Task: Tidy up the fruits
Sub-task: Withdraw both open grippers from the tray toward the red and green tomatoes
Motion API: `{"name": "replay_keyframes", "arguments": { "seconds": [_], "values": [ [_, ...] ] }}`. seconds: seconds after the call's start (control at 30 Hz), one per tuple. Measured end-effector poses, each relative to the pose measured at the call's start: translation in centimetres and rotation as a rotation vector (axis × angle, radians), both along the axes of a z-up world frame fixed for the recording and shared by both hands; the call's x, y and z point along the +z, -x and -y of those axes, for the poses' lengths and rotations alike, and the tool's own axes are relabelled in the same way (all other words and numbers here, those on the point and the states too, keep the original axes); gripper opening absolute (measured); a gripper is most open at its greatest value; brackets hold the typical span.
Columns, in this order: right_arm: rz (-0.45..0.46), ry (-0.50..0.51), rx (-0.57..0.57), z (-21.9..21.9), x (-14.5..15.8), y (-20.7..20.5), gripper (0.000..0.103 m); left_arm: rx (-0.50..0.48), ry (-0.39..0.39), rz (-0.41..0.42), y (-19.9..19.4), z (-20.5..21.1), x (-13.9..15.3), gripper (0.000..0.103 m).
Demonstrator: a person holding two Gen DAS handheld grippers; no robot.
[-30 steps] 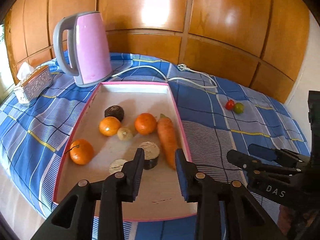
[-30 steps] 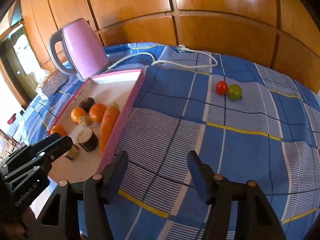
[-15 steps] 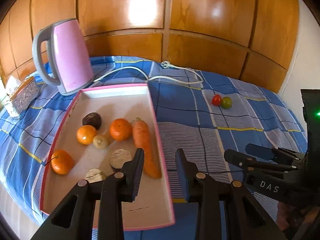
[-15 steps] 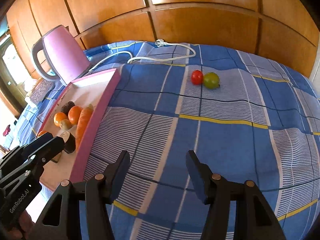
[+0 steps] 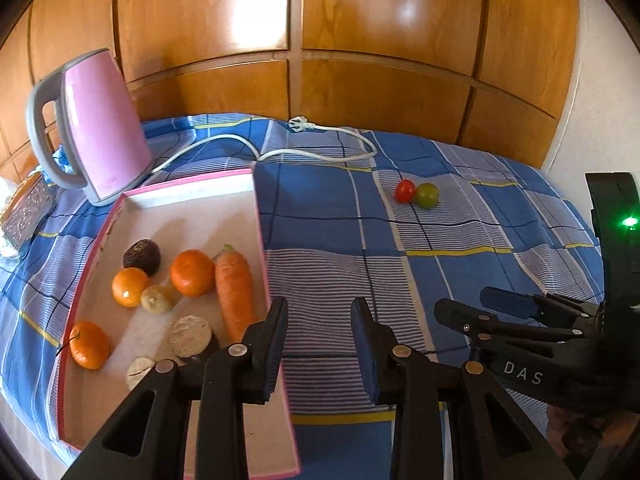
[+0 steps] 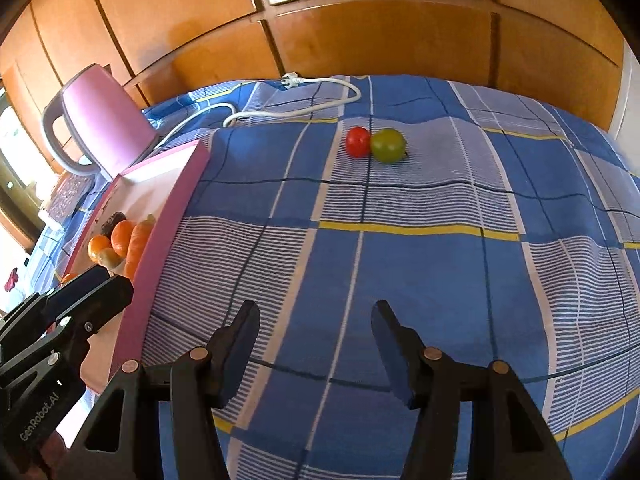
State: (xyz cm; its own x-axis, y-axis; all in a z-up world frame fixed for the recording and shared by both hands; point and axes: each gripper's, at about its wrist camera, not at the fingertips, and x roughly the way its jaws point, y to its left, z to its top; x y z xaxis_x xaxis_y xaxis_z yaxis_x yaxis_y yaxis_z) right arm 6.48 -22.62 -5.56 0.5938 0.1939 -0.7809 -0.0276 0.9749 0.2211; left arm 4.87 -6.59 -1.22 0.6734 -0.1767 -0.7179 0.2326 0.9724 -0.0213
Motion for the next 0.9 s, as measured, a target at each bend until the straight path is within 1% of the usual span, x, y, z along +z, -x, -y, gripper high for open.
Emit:
{"name": "replay_keyframes", "arguments": {
  "seconds": [0.47,0.8,0.83,0.9],
  "values": [
    [-0.014,0.008,-0.041,1.9,-0.1,-1.7,0.059,-0.028,-0.002,-0.034,-2.2,2.4,-1.0,0.033],
    [-0.011,0.026,-0.064,3.2,-0.2,-3.3,0.059,-0.032,0.021,-0.063,-4.3,3.7,-1.7,0.033],
    [-0.010,0.028,-0.069,3.4,-0.1,-3.5,0.059,-0.033,0.025,-0.063,-4.6,3.8,-1.7,0.033],
    [-0.007,0.031,-0.076,3.8,-0.1,-4.1,0.055,-0.035,0.032,-0.066,-5.1,4.1,-1.8,0.033]
  ]
}}
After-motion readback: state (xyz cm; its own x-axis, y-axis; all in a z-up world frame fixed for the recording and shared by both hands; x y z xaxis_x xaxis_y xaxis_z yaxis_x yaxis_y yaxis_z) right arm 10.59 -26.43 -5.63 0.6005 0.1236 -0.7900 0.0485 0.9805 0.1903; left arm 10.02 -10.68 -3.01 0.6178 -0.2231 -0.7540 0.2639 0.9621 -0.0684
